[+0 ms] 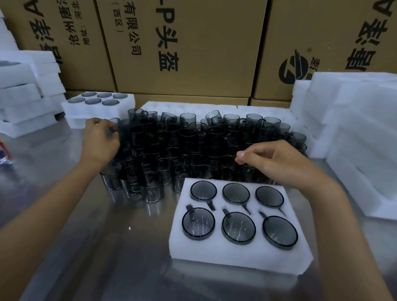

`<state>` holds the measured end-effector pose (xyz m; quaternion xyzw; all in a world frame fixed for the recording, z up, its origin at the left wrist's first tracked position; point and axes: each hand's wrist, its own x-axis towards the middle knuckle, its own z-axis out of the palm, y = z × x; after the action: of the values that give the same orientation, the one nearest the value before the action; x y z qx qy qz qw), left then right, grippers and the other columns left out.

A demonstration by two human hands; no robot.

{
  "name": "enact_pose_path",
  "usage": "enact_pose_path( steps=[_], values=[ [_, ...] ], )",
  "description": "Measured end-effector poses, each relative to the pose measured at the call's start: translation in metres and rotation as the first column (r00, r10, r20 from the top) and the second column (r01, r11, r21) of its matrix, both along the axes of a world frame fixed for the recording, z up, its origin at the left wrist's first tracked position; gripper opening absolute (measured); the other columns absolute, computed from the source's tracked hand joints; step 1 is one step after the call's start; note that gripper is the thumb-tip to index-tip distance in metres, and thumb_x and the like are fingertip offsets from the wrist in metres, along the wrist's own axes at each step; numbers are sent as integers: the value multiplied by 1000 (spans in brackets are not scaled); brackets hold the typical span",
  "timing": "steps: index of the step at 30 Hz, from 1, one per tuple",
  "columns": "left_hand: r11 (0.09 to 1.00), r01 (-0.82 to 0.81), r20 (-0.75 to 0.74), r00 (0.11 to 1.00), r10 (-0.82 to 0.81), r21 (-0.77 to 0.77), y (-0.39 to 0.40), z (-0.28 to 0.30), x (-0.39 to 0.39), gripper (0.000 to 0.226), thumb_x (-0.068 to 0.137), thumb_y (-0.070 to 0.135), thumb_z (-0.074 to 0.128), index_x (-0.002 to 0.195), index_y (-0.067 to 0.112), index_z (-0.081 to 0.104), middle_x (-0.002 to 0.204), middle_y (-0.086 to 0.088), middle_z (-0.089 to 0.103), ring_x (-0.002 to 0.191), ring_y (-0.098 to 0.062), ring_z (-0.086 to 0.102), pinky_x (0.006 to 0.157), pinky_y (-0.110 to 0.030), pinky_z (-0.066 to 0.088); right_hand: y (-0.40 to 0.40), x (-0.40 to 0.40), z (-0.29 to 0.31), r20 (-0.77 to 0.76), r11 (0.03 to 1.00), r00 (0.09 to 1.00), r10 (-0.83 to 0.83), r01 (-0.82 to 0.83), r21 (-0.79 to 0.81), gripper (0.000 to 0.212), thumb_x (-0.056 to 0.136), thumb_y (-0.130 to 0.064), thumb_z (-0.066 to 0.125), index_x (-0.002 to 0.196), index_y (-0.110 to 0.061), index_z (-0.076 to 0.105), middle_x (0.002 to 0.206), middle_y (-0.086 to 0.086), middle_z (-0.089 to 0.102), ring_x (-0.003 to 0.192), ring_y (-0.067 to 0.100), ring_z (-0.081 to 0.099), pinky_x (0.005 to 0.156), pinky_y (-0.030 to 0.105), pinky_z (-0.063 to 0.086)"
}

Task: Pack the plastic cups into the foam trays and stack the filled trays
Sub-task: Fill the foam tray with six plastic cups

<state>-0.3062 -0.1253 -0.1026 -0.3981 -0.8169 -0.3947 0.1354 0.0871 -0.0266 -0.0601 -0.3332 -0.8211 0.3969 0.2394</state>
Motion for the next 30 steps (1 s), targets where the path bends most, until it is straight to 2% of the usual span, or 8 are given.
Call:
enact_pose_path(
  steps=[8,12,18,20,23,26,28,30],
  values=[
    [996,71,-145,986,-78,-54,-20,-11,55,20,87,7,63,106,5,69,120,-19,52,115,-40,48,103,-47,43,-12,16,6,-17,1000,999,-28,29,13,20,92,-45,65,89,-33,79,94,-25,74,94,-20,60,84,14,39],
    [986,155,-212,963,-165,-64,-12,-15,88,18,86,10,65,103,7,70,115,-11,55,111,-34,47,98,-45,44,-21,16,-4,-10,999,999,-37,37,-10,18,92,-43,66,90,-32,79,95,-22,75,98,-15,63,92,18,43],
    [971,198,-162,962,-218,-131,7,-14,112,30,93,14,62,121,6,64,127,-12,52,120,-31,45,100,-44,44,-32,23,-22,44,997,996,-72,70,42,11,93,-39,66,90,-37,77,91,-32,71,84,-20,60,69,3,39],
    [974,190,-203,956,-213,-127,3,-11,117,42,93,15,62,134,5,57,135,-13,47,125,-31,43,99,-45,46,-32,30,-26,73,989,989,-132,126,83,11,94,-38,65,101,-37,73,98,-29,68,89,-15,57,78,6,38],
    [970,227,-255,936,-242,-89,-11,-4,131,41,94,19,58,134,11,56,104,-6,59,104,-26,53,82,-43,51,-33,46,-37,175,957,944,-279,258,135,34,94,-39,64,126,-27,60,121,-10,55,118,9,50,100,30,41],
    [904,365,-95,915,-393,-221,-29,1,150,26,94,29,53,119,29,59,54,8,57,61,-11,57,56,-32,46,-34,64,-48,267,911,871,-413,397,111,34,92,-45,66,112,-19,56,97,-4,58,97,21,57,82,33,46],
    [810,463,6,869,-494,-360,-38,0,164,27,94,35,49,119,35,58,49,18,57,46,-4,51,49,-27,35,-38,69,-54,341,903,847,-407,431,6,37,89,-53,65,101,-19,58,87,-5,61,82,18,61,72,31,48],
    [761,511,67,844,-532,-399,-44,-3,175,31,93,39,46,123,36,56,50,22,56,45,-3,50,48,-27,32,-42,69,-60,338,890,855,-393,446,-95,40,86,-61,63,86,-20,63,77,-7,68,67,10,67,60,26,53]
  ],
)
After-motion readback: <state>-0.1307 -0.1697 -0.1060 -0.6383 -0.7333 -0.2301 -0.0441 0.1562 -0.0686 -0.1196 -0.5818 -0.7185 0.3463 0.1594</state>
